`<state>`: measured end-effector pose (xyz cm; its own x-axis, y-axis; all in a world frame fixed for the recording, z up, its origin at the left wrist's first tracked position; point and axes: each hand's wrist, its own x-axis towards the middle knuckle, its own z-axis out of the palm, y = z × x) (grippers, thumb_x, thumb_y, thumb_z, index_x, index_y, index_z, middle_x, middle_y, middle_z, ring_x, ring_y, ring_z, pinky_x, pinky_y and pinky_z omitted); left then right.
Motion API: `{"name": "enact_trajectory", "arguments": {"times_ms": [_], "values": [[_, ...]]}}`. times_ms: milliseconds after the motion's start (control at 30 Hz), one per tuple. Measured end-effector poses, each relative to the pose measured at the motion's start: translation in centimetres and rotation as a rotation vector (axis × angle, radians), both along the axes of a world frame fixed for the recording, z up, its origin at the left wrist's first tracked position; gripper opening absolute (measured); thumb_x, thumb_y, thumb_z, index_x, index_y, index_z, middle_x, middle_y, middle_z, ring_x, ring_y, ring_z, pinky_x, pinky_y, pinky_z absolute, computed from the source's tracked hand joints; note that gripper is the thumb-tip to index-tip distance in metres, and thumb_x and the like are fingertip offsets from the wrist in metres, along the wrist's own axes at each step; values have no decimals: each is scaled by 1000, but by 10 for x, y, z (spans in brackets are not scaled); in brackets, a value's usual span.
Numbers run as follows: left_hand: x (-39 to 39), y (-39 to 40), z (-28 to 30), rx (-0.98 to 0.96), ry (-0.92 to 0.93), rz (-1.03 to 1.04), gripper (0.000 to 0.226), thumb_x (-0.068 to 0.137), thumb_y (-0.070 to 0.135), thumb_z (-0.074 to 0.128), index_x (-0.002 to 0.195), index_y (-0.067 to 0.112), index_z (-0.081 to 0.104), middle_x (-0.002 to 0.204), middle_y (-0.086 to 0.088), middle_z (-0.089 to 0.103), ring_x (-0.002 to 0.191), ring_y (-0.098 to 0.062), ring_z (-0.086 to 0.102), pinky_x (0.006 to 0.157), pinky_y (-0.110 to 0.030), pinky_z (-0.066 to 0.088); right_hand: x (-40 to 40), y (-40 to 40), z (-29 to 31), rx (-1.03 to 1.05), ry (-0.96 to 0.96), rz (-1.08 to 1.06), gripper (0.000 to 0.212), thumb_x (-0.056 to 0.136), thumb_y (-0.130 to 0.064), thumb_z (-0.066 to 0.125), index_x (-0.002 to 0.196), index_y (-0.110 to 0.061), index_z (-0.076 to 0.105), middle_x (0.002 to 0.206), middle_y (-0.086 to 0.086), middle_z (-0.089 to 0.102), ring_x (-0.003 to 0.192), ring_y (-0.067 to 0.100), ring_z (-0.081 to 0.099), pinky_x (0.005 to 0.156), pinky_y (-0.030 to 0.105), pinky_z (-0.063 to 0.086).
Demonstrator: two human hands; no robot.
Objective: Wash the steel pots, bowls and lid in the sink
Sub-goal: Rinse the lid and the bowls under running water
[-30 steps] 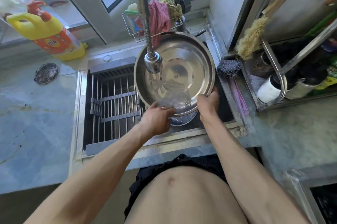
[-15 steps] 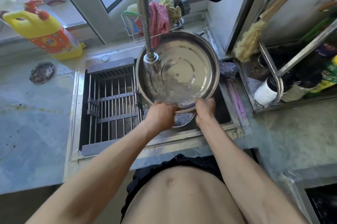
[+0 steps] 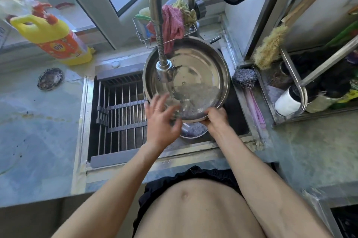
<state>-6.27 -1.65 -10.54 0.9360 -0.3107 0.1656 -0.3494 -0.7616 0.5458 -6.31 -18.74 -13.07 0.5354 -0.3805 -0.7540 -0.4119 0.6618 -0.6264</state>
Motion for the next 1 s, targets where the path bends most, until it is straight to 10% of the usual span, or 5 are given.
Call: {"name": "enact_trajectory", "arguments": {"times_ms": [267, 467, 667, 867, 1000], "values": [[12, -15, 29, -1028, 947, 727, 47, 94, -10, 44, 136, 11, 43, 115, -18, 66, 95, -35, 71, 80, -53, 63, -3, 8, -2, 10, 26, 239, 39, 81, 13, 55, 119, 5, 55, 91, 22, 68, 72, 30, 69, 74, 49, 60], [10, -11, 9, -905, 835, 790, 47, 87, -11, 41, 123, 19, 47, 117, -22, 64, 86, -43, 74, 61, -55, 63, -19, 6, 7, -1156, -141, 879, 64, 90, -2, 56, 150, -9, 34, 152, 10, 37, 141, 25, 32, 115, 29, 23], [14, -7, 21, -790, 763, 725, 35, 86, -8, 46, 102, 22, 45, 111, -12, 59, 99, -33, 69, 65, -53, 64, -23, 19, 6, -1095, -298, 1636, 56, 85, -9, 47, 138, -24, 56, 141, 1, 56, 127, 24, 53, 106, 41, 44], [33, 27, 53, -624, 747, 521, 40, 81, -9, 51, 116, 8, 59, 97, -13, 73, 74, -29, 77, 58, -45, 63, -6, -30, -23, -1717, -102, 1640, 52, 94, -10, 50, 145, -21, 47, 147, 7, 49, 145, 25, 29, 120, 46, 1], [32, 25, 47, -694, 567, 653, 29, 84, 1, 53, 108, 15, 62, 90, -5, 67, 81, -22, 66, 65, -35, 54, -4, -30, -24, -1886, -491, 1521, 30, 68, -2, 76, 97, -10, 77, 94, 9, 76, 97, 27, 71, 109, 49, 36]]}}
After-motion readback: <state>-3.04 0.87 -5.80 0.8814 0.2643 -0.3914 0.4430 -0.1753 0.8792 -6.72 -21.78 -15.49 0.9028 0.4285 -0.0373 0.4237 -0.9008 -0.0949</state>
